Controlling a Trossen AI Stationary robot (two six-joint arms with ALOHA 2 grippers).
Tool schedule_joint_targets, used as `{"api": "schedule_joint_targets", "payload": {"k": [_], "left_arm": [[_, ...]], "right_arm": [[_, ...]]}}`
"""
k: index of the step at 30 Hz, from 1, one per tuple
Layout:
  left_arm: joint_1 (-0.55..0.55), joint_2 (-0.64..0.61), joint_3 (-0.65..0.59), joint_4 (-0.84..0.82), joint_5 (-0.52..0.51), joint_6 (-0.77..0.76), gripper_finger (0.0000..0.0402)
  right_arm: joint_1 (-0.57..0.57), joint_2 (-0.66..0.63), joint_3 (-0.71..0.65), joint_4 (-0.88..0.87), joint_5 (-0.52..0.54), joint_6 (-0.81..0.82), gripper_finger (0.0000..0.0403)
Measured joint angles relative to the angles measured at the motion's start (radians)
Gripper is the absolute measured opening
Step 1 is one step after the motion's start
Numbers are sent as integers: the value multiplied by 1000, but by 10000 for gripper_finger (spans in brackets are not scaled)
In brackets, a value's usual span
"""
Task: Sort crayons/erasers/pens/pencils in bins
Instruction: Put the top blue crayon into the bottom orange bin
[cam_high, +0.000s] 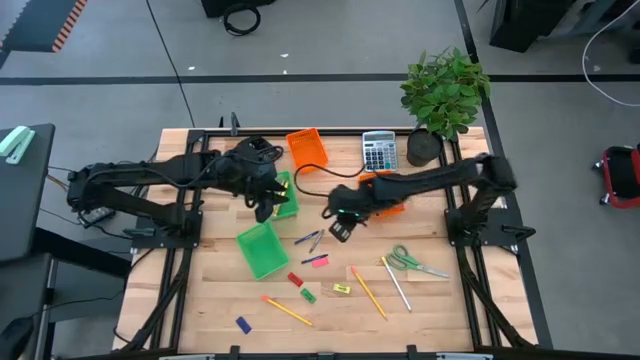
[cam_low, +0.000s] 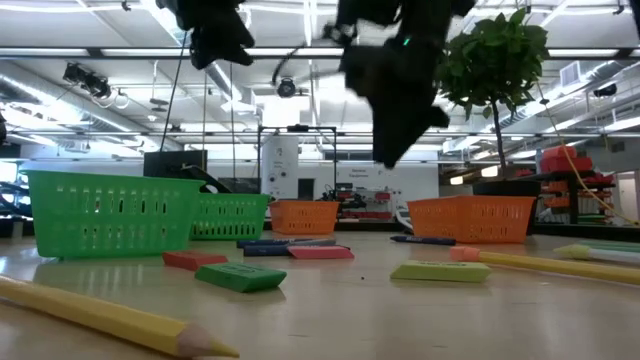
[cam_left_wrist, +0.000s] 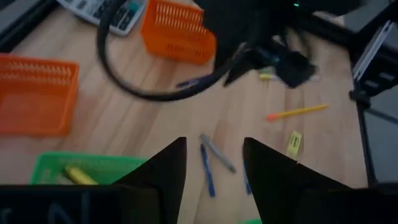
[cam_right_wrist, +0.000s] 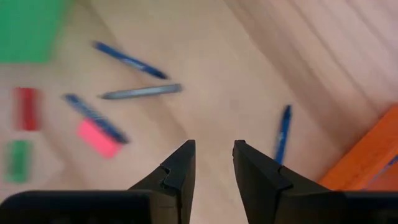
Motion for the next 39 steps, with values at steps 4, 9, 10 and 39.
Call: {"api": "schedule_joint_targets", "payload": {"k": [4, 9, 10, 39], "left_arm": [[1, -5, 1, 6, -1, -81, 167], [1, -7, 1, 6, -3, -74, 165], [2, -7, 1, 8, -3, -78, 165], [1, -61, 1, -51, 12, -104, 162]], "right_arm": [[-71, 101, 51, -58, -83, -29, 115], [-130, 156, 55, -74, -151, -56, 115], [-138, 160, 55, -86, -155, -61, 115], [-162, 211, 20, -71, -35, -149, 115]]}}
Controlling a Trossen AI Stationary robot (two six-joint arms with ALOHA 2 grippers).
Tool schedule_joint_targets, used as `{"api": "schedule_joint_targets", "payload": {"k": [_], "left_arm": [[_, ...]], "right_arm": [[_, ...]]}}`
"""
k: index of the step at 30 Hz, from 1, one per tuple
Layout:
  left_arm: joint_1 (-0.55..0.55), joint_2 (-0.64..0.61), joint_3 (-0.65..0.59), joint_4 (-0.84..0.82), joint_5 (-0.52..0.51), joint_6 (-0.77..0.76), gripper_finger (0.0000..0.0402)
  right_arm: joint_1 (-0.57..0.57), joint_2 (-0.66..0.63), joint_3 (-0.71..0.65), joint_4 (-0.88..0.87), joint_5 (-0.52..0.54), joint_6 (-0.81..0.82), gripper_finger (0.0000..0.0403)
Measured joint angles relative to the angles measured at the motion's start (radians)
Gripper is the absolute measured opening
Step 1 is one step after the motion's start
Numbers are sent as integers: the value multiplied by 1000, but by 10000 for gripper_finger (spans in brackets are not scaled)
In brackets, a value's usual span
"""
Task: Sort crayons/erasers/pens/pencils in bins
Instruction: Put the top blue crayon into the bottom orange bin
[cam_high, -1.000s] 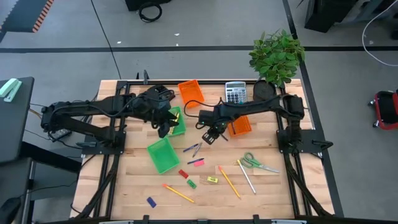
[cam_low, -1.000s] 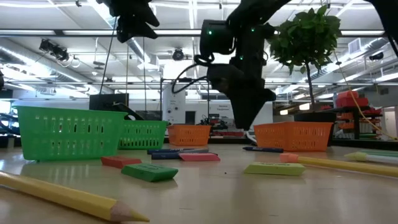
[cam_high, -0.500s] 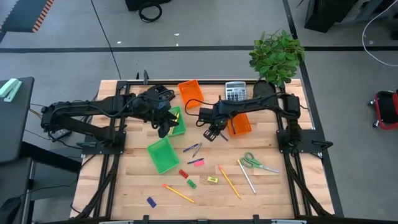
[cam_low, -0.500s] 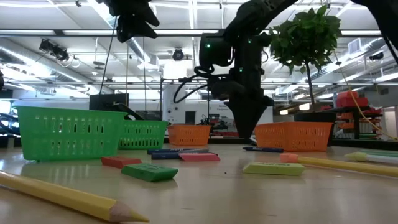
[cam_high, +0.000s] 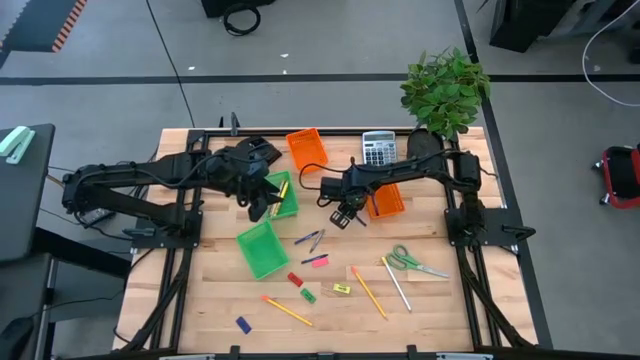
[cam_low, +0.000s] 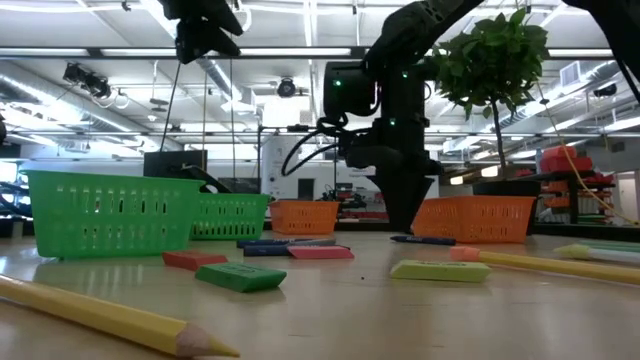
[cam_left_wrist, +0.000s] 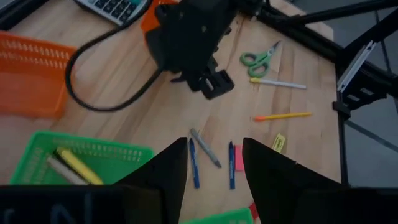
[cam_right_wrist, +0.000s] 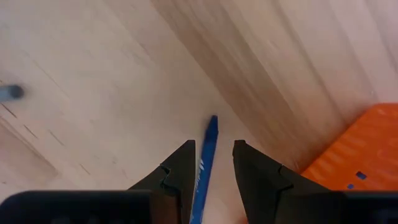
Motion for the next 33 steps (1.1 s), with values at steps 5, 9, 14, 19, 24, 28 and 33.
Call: {"api": "schedule_joint_targets", "payload": {"k": [5, 9, 14, 19, 24, 28, 33], "left_arm": [[0, -22, -1, -19, 0, 0, 162], [0, -35, -1, -30, 0, 1, 162], [0, -43, 0, -36, 0, 10, 162], [2, -43, 0, -32, 0, 35, 162], [2, -43, 0, -32, 0, 36, 162], [2, -43, 0, -32, 0, 38, 162], [2, -43, 0, -38, 0, 47, 162]], "right_arm": [[0, 0, -25, 2, -1, 3, 115], [0, 0, -39, 8, -1, 4, 115], [5, 0, -46, 27, -7, 22, 115], [16, 0, -46, 50, -9, 22, 115], [34, 0, -46, 52, -1, 28, 108], [45, 0, -46, 72, 1, 30, 97], [49, 0, -50, 88, 1, 30, 86]]}}
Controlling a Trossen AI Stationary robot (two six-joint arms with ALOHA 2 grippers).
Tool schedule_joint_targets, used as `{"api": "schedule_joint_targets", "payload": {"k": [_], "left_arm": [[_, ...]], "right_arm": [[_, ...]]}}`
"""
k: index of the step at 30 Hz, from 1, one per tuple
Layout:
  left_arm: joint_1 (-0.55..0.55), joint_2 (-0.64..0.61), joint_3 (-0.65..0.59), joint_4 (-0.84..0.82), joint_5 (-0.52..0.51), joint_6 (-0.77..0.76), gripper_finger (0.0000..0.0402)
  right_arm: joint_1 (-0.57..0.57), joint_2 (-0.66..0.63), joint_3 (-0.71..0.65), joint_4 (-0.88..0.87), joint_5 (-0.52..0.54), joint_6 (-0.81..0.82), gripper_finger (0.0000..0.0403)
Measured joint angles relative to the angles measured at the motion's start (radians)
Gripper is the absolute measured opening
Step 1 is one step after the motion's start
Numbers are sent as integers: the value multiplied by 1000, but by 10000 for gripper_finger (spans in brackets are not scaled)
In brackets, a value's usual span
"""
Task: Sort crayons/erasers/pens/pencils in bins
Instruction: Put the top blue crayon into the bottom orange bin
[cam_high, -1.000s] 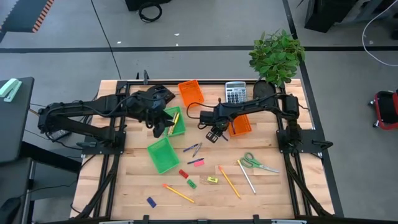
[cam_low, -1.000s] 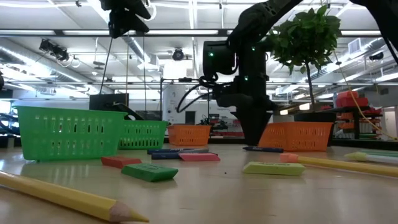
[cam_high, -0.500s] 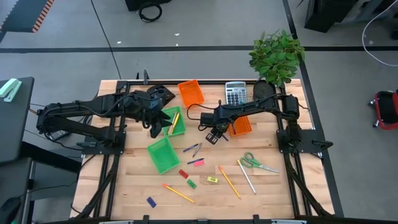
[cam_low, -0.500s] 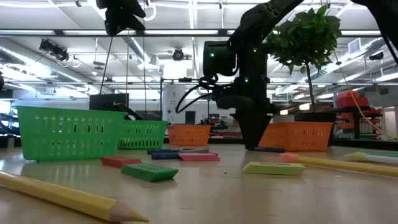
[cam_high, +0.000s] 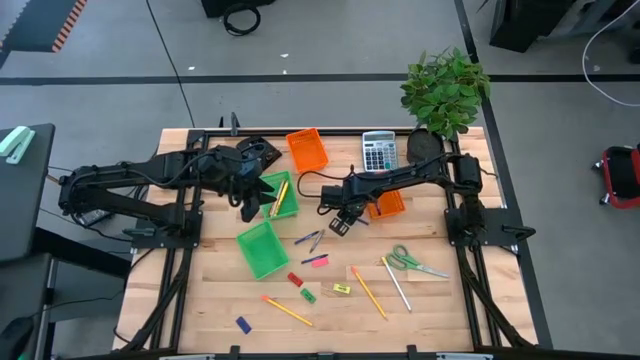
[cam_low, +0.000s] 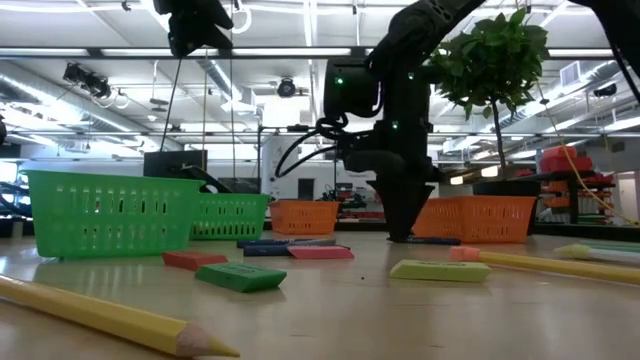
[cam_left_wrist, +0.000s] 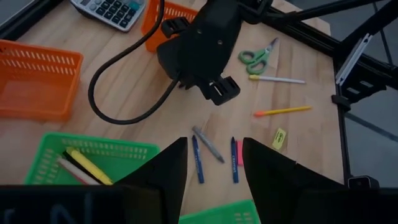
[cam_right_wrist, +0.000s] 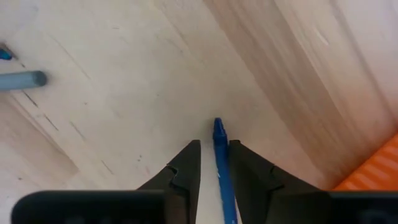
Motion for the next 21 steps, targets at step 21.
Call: {"api": "schedule_joint_targets", "payload": {"k": [21], "left_arm": [[0, 0, 0, -32, -4, 88, 161]], "right_arm": [[15, -4, -17, 47, -46, 25, 41]]}}
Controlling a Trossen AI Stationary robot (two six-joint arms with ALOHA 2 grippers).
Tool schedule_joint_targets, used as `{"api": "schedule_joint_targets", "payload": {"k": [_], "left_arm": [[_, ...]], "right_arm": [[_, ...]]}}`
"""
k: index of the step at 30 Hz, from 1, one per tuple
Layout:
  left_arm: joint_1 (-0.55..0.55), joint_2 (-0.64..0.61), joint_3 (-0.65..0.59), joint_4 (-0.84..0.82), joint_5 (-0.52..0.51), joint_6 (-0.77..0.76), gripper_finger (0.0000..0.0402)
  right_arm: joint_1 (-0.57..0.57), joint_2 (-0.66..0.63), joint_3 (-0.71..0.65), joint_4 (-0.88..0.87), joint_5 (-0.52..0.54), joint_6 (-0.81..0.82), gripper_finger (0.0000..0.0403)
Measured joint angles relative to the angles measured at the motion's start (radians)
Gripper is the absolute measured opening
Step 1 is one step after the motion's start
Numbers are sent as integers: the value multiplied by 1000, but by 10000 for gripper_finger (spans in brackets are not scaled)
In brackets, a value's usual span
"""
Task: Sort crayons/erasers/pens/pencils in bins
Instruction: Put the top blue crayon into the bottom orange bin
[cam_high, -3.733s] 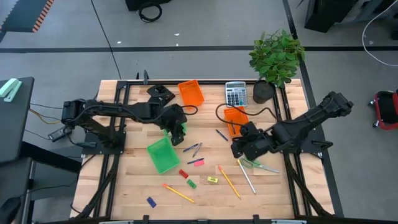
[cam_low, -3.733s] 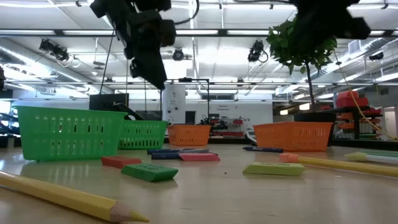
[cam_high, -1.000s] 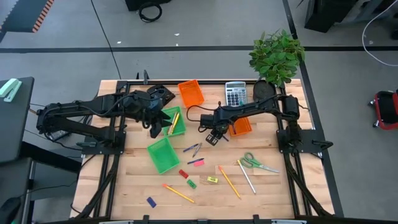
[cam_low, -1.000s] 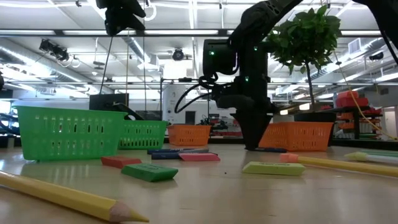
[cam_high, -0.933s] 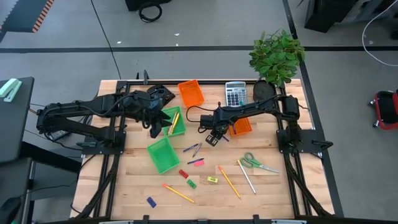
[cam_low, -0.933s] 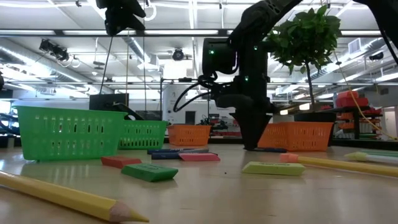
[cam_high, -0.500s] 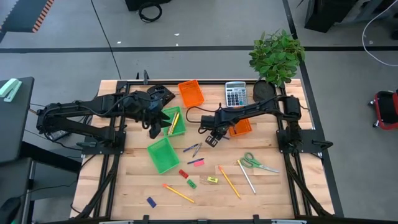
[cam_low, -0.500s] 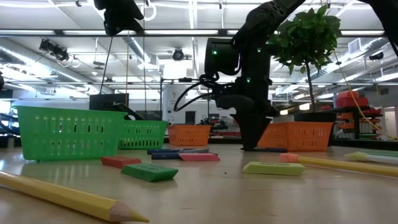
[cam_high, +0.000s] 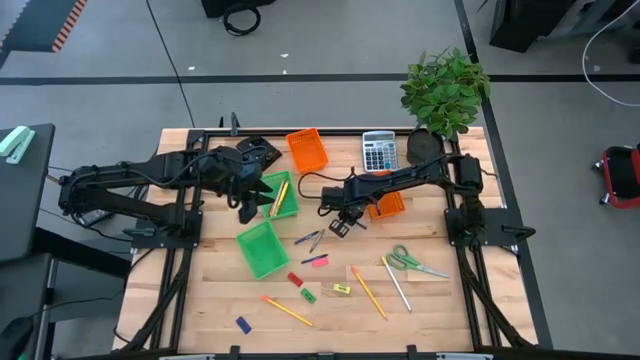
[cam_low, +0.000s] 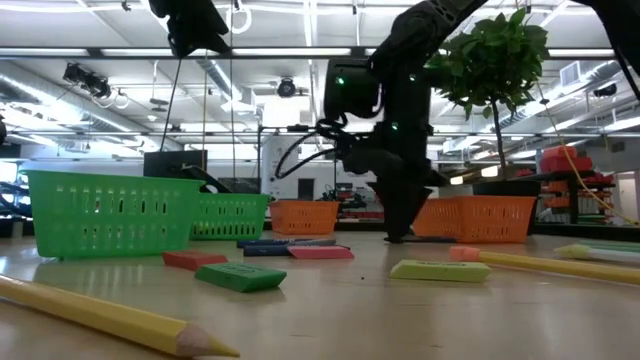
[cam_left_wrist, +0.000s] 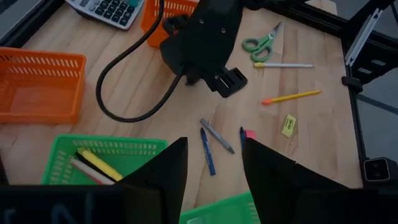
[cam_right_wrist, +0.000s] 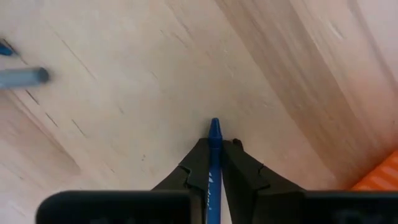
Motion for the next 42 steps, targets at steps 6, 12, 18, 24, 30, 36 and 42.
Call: {"api": "schedule_joint_targets", "payload": {"k": [6, 12, 18, 24, 30, 36, 42], "left_arm": [[0, 0, 0, 0, -24, 51, 160], [15, 0, 0, -1, -27, 61, 158], [37, 0, 0, 3, -27, 66, 149], [52, 0, 0, 8, -27, 75, 141], [52, 0, 0, 9, -26, 44, 135], [52, 0, 0, 9, -26, 24, 133], [52, 0, 0, 10, -26, 24, 134]], "right_arm": [[12, -41, 112, 1, -24, 19, 40], [-4, -102, 221, -146, 5, 5, 39], [-67, -199, 211, -281, 144, 25, 39], [-176, -255, 120, -284, 153, 82, 39], [-224, -318, -9, -283, 134, 154, 39], [-234, -408, -161, -239, 134, 203, 42], [-234, -466, -235, -164, 116, 284, 43]]}}
